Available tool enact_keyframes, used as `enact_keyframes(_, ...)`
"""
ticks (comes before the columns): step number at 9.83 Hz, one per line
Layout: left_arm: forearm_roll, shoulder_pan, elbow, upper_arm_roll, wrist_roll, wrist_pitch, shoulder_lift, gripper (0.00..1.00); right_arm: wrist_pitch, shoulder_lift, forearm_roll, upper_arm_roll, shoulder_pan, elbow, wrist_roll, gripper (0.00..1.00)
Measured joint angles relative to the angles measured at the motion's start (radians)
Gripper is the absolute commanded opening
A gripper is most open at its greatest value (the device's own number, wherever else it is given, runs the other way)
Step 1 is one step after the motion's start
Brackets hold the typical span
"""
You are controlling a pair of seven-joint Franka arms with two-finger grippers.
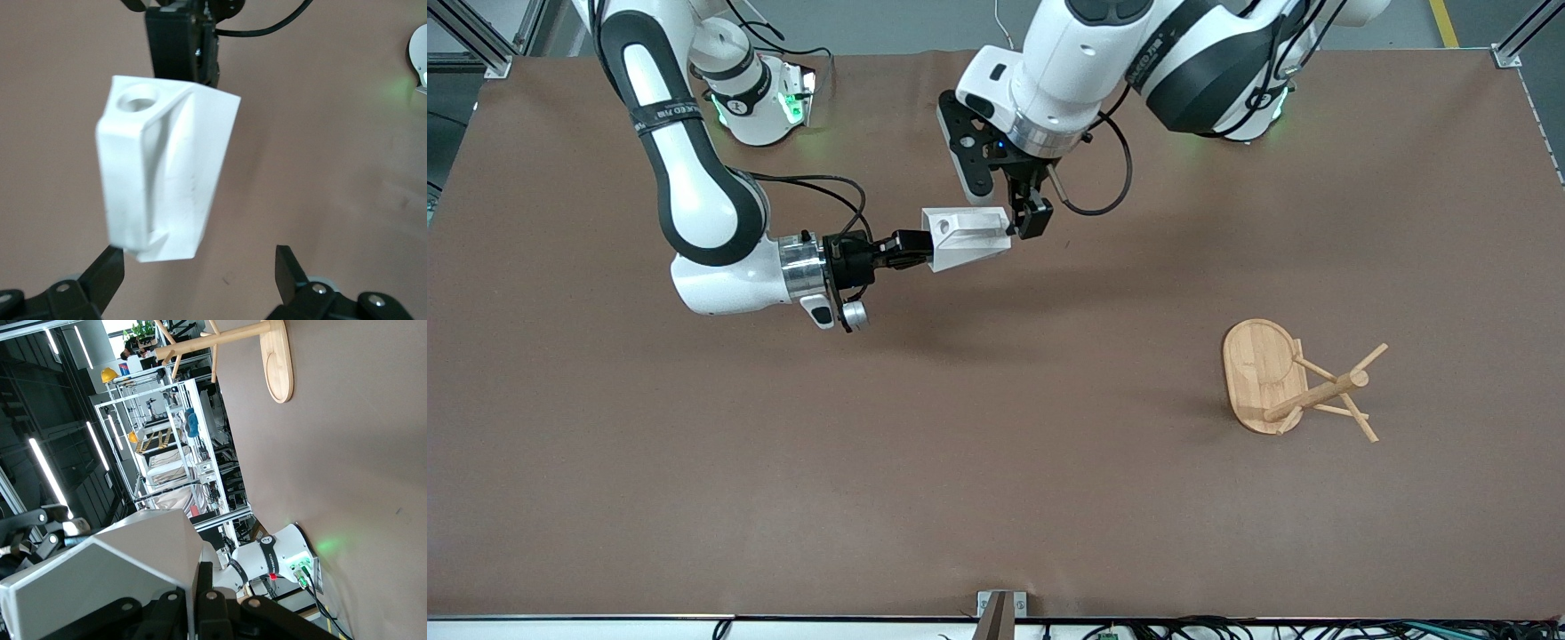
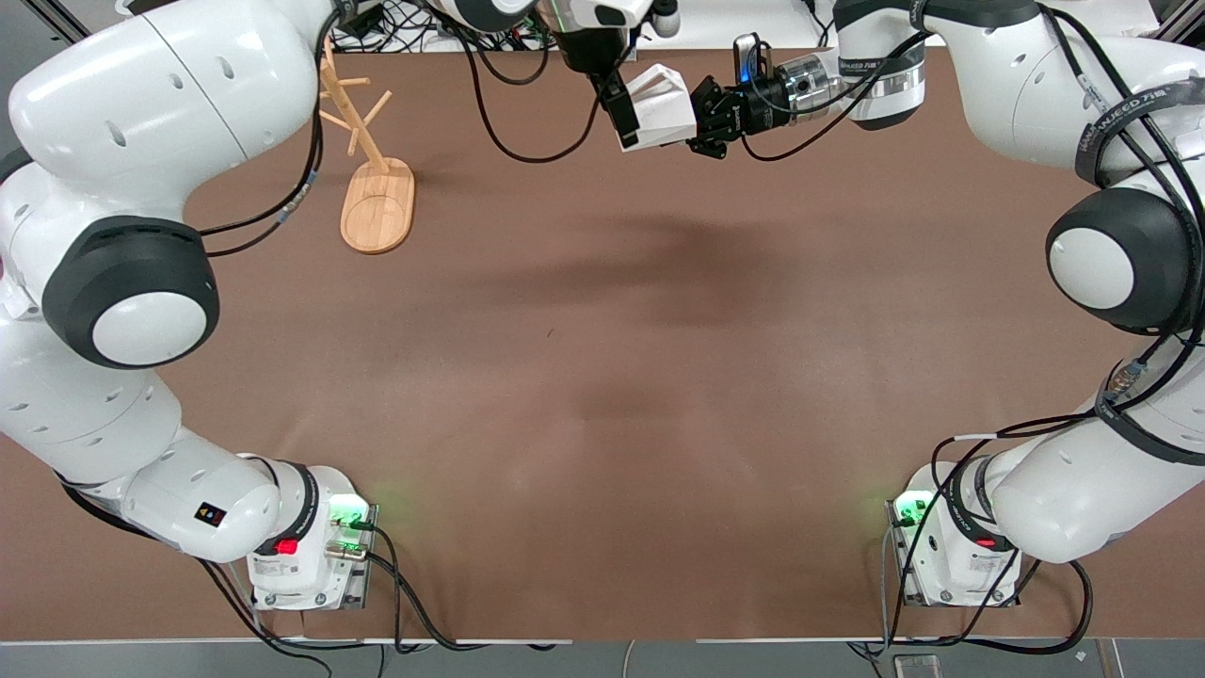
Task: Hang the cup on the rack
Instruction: 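Close the left gripper on the white cup beside the right gripper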
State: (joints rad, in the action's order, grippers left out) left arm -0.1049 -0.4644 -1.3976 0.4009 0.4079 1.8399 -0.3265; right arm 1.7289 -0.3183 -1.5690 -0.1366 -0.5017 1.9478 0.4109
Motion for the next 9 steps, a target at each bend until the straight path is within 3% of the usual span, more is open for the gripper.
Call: enact_keyframes(9,0.012,0.0,0.0,-0.004,0.022,0.052,-0.032,1.0,-0.004,0.0,-0.012,0.0,-0.001,0.003,0.017,0.0)
